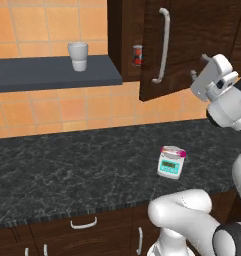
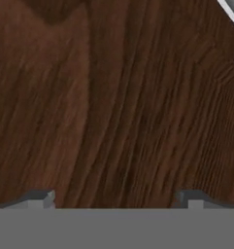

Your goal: Pick the bar and place it on the digital scale for weighing, and close the cabinet.

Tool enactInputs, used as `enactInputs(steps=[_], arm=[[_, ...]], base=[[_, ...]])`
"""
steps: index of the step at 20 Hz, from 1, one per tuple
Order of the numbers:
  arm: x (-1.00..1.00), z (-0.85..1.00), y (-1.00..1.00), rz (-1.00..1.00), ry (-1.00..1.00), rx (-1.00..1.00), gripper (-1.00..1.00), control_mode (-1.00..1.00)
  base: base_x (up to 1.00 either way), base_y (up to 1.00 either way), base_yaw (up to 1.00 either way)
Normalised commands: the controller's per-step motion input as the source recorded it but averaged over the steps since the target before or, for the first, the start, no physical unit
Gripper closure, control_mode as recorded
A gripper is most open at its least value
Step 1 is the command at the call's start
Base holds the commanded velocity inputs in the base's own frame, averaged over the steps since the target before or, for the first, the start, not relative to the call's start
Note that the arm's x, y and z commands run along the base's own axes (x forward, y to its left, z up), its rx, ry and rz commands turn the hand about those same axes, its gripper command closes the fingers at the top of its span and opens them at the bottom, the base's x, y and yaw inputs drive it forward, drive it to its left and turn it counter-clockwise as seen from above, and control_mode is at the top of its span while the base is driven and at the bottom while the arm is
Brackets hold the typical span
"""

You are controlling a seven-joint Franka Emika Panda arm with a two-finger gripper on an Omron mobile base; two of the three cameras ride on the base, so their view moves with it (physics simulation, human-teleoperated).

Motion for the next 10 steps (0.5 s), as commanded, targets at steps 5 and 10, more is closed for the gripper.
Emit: enactInputs(steps=[5,10], arm=[[1.00,-0.07,0.47,-0.10,0.00,-0.01,-1.00,-1.00],[1.00,-0.19,0.15,-0.04,-0.01,-0.03,-1.00,-1.00]], base=[[0.00,0.00,0.00],[0.00,0.00,0.00]])
